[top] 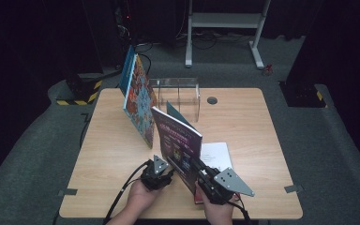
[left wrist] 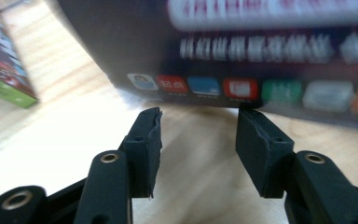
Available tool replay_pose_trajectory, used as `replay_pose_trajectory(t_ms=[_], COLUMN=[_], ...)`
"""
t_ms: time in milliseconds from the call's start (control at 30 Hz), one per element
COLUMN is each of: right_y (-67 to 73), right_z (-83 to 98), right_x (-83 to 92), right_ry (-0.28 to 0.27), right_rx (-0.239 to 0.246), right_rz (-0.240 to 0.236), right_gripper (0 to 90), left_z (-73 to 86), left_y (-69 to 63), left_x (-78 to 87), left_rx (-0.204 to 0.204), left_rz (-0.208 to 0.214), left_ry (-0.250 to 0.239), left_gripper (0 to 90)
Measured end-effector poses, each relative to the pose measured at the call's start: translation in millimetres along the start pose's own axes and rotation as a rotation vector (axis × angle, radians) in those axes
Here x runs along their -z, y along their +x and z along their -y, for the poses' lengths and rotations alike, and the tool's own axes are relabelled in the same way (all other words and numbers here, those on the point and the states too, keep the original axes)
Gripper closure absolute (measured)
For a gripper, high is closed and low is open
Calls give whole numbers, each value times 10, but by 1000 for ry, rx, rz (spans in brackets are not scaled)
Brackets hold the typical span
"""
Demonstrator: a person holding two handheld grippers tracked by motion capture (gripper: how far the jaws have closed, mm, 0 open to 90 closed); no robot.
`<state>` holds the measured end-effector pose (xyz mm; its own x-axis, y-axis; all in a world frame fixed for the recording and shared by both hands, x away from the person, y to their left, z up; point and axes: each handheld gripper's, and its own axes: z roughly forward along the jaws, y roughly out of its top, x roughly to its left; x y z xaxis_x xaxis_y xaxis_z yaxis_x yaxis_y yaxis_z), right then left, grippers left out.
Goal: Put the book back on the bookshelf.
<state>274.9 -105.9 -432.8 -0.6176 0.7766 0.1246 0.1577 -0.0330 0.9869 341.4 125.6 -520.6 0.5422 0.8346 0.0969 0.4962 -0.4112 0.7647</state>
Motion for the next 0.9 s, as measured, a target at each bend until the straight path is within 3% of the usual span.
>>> replay_pose_trajectory(t_ms=[100,233,367,600,733,900], right_y=[19,30,24,74,117,165], right_z=[11,22,35,67,169,218], right_x=[-2,-7,2,5,-25,-47], right_ry=[6,8,5,-8,25,26], right_rx=[13,19,24,52,83,119], right_rz=[5,23,38,59,69,96], right_gripper=[829,827,828,823,822,821], left_z=[-52,-55,-80,-215,-301,-397], left_y=[149,224,205,175,170,122], left_x=[31,1,75,338,516,718], left_rx=[53,64,69,87,102,97], left_rz=[-4,3,35,89,131,168], left_ry=[-51,-39,-76,-195,-275,-346], left_gripper=[546,545,535,473,443,438])
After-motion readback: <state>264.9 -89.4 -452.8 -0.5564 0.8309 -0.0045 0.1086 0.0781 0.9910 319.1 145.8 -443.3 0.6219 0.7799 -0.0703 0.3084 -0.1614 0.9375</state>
